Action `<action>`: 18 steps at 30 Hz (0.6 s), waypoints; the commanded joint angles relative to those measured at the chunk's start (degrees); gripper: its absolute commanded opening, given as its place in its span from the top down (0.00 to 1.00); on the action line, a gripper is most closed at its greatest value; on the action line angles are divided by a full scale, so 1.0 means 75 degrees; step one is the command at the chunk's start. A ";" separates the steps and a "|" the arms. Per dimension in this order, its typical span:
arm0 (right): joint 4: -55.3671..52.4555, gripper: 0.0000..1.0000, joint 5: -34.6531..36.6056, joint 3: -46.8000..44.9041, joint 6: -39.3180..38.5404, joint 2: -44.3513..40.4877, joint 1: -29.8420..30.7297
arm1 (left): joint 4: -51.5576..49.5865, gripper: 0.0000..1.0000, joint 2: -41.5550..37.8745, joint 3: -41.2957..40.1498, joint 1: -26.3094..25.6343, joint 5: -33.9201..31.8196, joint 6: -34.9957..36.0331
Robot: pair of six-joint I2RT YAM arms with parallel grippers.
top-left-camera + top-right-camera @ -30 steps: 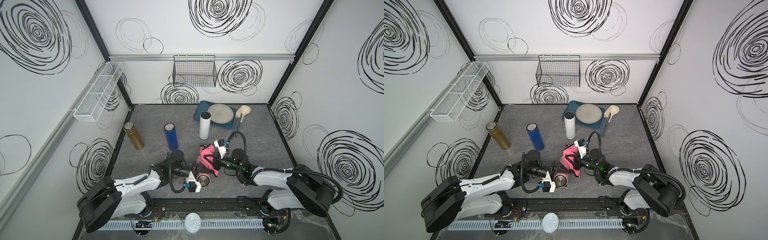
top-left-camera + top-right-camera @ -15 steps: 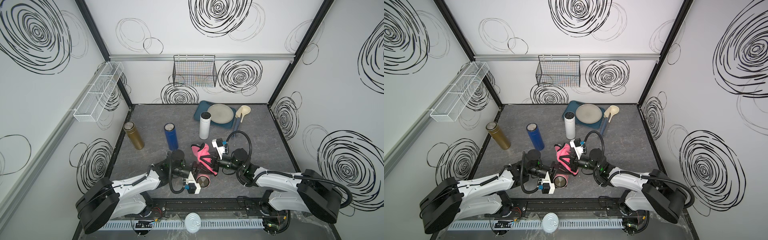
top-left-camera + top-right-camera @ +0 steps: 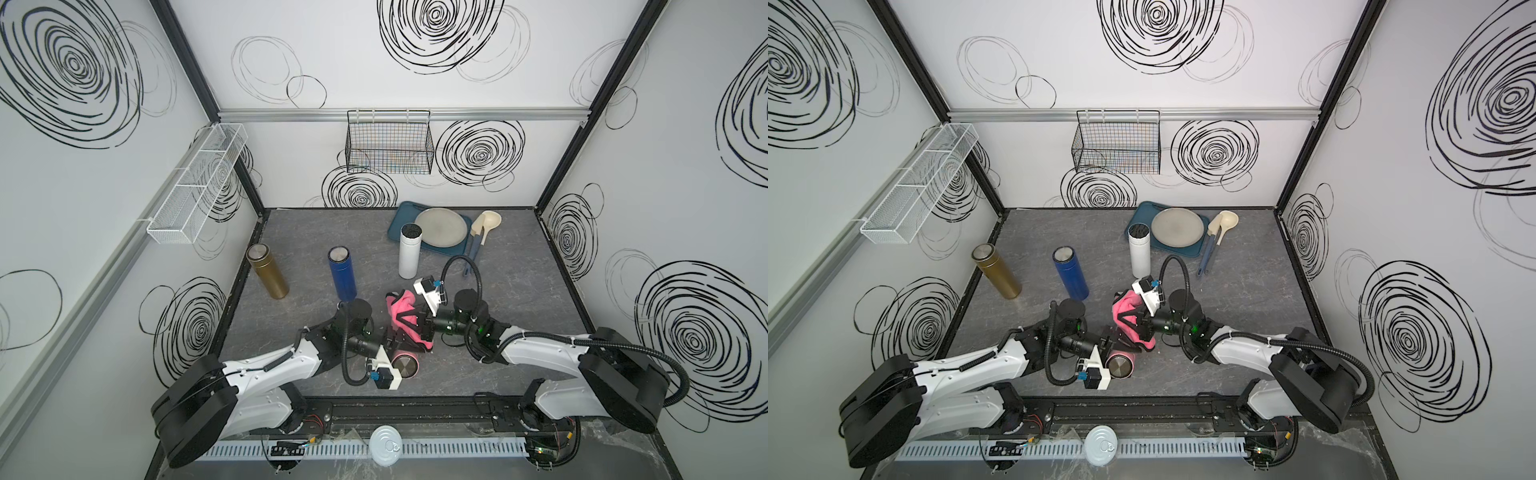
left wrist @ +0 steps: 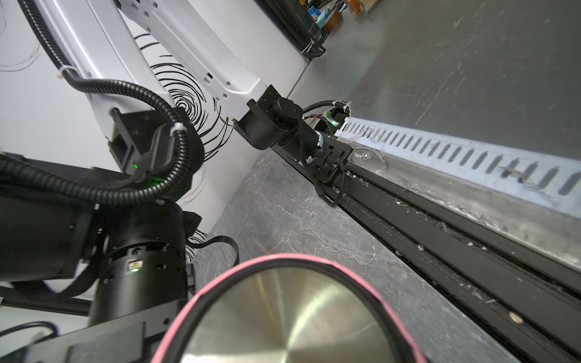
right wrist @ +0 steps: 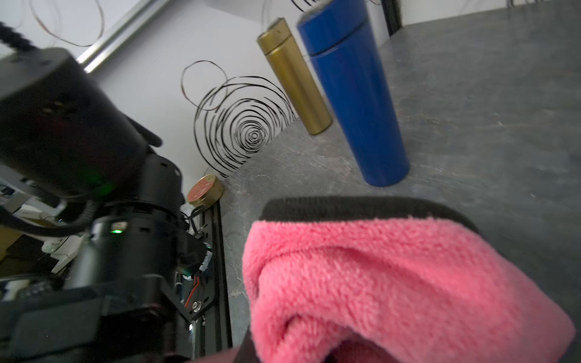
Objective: Wipe the surface of the thermos
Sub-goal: Wipe the dirt from the surface of the thermos.
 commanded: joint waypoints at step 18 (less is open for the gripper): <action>-0.1309 1.00 -0.1536 0.0572 -0.1064 0.0170 -0.0076 | 0.0370 1.00 -0.0294 0.0497 -0.0122 -0.0124 0.0893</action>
